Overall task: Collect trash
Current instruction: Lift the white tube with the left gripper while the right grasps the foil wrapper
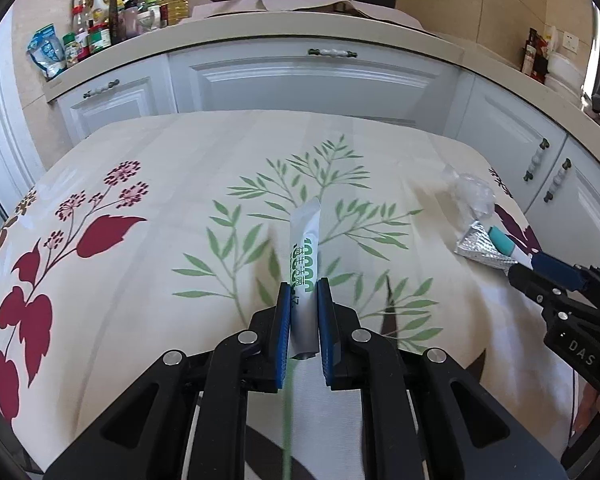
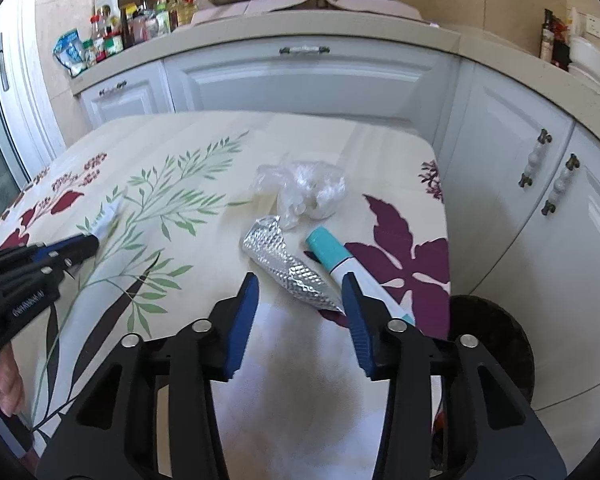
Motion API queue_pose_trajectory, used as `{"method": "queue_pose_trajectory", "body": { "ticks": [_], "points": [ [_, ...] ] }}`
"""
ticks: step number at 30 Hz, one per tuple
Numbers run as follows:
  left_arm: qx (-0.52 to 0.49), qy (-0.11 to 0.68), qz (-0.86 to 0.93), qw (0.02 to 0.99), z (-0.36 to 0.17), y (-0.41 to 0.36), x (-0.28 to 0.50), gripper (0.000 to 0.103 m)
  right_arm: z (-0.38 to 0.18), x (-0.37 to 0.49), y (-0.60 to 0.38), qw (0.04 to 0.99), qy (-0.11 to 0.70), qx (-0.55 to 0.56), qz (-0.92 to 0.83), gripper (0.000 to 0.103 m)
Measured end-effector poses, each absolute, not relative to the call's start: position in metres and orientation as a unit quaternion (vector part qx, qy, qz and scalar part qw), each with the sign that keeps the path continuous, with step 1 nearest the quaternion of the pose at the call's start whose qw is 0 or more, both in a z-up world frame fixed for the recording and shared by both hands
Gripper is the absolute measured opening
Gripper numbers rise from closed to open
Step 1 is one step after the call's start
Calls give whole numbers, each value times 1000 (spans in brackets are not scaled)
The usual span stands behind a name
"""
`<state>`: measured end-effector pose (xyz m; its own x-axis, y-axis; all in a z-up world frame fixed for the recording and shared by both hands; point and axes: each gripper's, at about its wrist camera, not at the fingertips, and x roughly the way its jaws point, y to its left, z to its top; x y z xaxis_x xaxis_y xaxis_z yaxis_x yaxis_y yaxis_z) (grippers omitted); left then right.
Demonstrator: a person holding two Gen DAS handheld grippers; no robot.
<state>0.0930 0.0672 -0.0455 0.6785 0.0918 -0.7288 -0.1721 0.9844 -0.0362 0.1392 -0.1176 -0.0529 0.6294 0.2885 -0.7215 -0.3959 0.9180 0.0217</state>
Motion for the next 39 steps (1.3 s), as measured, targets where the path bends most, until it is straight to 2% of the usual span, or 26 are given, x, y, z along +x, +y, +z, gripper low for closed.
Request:
{"method": "queue_pose_trajectory", "body": {
  "ticks": [8,9,10,15,17,19,20,34,37,39],
  "points": [
    [-57,396,75,913,-47,75,91,14,-55,141,-111,890,401,-79,201,20],
    [-58,396,75,913,-47,75,91,14,-54,141,-110,889,403,-78,204,7],
    [-58,396,74,913,-47,75,90,14,-55,141,-109,886,407,-78,208,0],
    [-59,395,71,914,-47,74,87,14,-50,131,-106,885,404,-75,219,1],
    [-60,395,70,914,-48,75,86,14,-45,129,-108,891,393,-73,215,8],
    [-59,395,70,914,-47,75,86,14,-42,130,-109,895,387,-78,209,28],
    [-60,394,71,914,-47,75,85,14,-42,131,-109,896,386,-80,206,29],
    [-67,390,91,914,-46,95,84,14,-63,151,-102,878,423,-85,208,30],
    [-68,391,91,913,-47,97,84,14,-65,150,-100,878,422,-87,209,23],
    [-67,392,91,913,-47,97,84,14,-65,148,-101,878,422,-83,210,23]
  ]
}}
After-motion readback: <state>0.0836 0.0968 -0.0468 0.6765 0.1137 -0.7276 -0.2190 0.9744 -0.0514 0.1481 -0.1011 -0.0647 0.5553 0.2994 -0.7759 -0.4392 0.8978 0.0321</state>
